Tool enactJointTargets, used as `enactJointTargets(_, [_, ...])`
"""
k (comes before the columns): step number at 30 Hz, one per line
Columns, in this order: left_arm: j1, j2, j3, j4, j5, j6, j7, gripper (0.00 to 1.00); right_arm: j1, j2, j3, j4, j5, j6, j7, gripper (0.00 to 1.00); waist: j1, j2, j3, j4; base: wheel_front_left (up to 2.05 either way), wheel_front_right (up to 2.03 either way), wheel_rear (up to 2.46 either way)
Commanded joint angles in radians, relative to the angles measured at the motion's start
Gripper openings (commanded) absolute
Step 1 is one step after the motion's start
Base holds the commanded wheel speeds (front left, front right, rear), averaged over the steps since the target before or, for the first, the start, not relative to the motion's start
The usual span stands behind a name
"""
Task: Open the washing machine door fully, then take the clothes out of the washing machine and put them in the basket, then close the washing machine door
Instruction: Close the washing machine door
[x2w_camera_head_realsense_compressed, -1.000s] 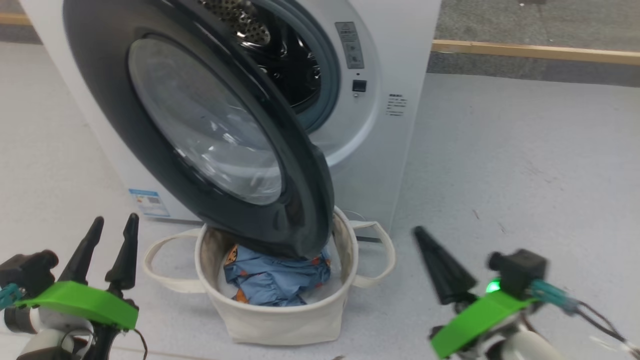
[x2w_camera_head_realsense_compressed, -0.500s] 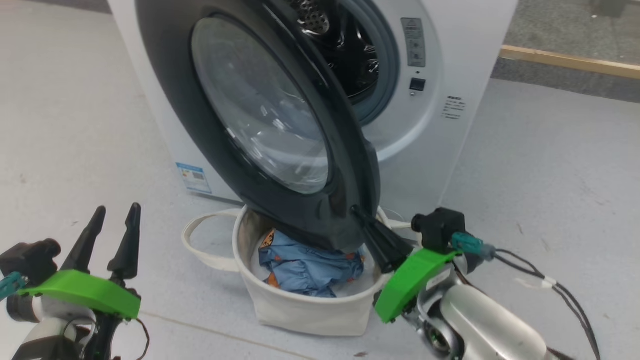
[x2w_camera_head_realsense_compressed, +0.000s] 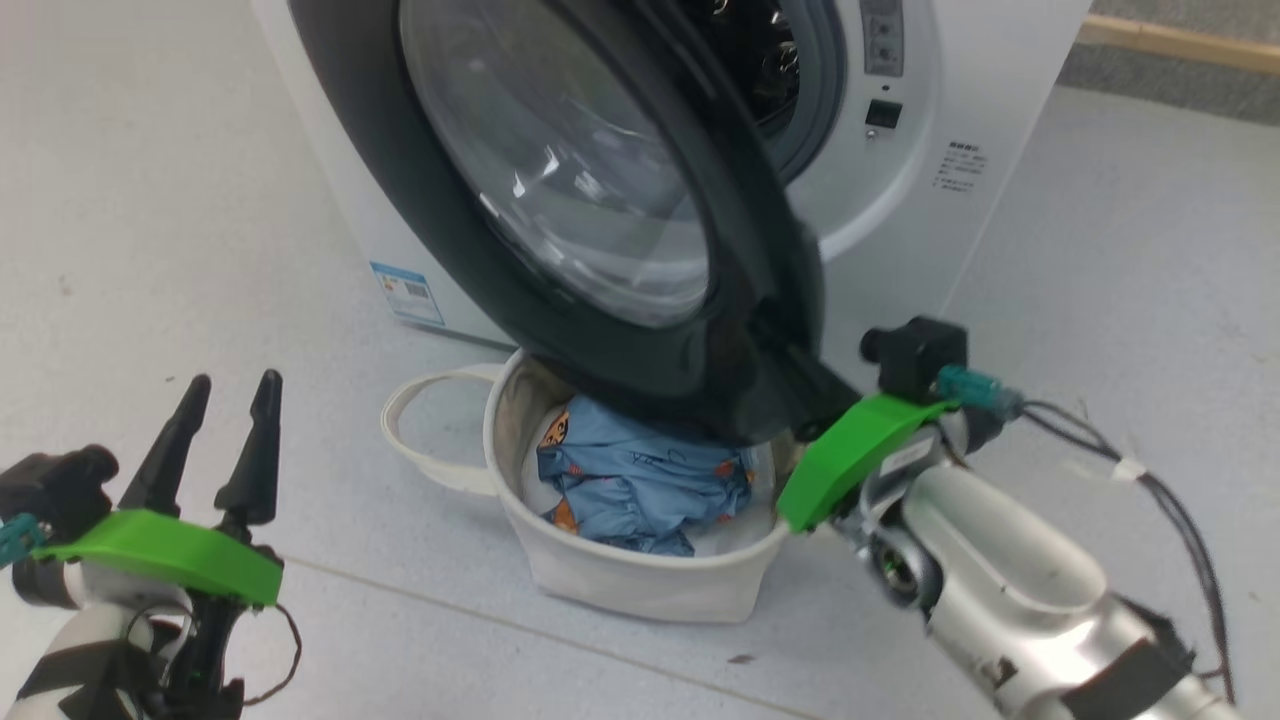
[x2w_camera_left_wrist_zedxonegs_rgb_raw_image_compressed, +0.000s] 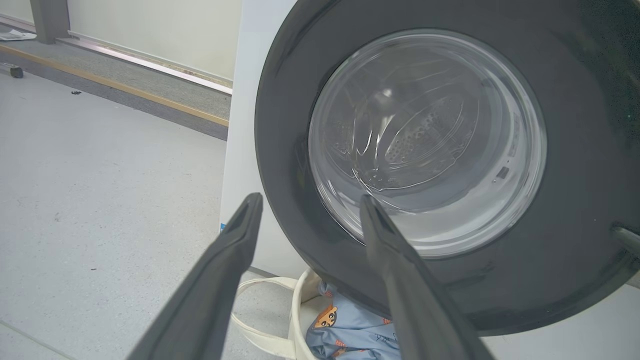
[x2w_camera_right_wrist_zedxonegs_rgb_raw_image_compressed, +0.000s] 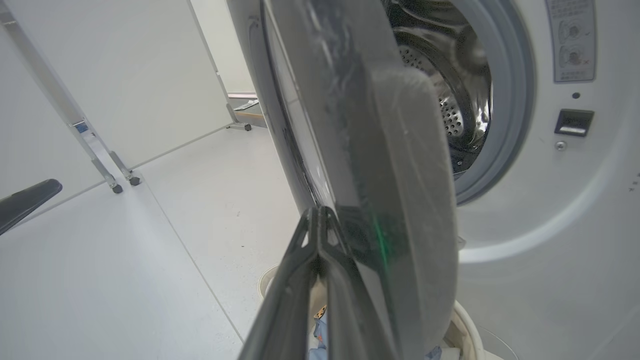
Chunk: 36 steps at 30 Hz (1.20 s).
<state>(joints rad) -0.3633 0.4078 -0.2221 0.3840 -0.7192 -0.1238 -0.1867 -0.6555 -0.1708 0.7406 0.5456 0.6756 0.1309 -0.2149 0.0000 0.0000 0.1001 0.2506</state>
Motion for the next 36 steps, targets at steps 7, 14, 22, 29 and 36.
enactJointTargets(7, [-0.083, 0.043, 0.038, -0.055, -0.009, 0.0, -0.007, 1.0, -0.136, -0.057, -0.065, 0.038, 0.024, 0.0, -0.029, 0.0, 0.0, 0.0, 0.083, 0.018, 0.0, 0.0, 0.0])
enactJointTargets(14, [-0.121, 0.041, 0.044, -0.079, -0.018, 0.0, -0.014, 1.0, -0.267, -0.118, -0.098, 0.077, 0.042, 0.0, -0.033, 0.0, 0.0, 0.0, 0.192, 0.041, 0.0, 0.0, 0.0])
enactJointTargets(22, [-0.174, 0.032, 0.037, -0.076, -0.023, -0.003, -0.036, 1.0, -0.426, -0.179, -0.133, 0.138, 0.062, 0.0, -0.032, 0.0, 0.0, 0.0, 0.282, 0.062, 0.0, 0.0, 0.0])
enactJointTargets(29, [-0.188, 0.032, 0.025, -0.049, -0.027, -0.005, -0.053, 1.0, -0.457, -0.187, -0.143, 0.174, 0.076, 0.0, -0.038, 0.0, 0.0, 0.0, 0.273, 0.053, 0.0, 0.0, 0.0])
enactJointTargets(36, [-0.18, 0.043, 0.008, -0.013, -0.039, -0.006, -0.061, 1.0, -0.347, -0.166, -0.107, 0.189, 0.099, 0.0, -0.038, 1.0, 0.0, 0.0, 0.193, 0.015, 0.0, 0.0, 0.0])
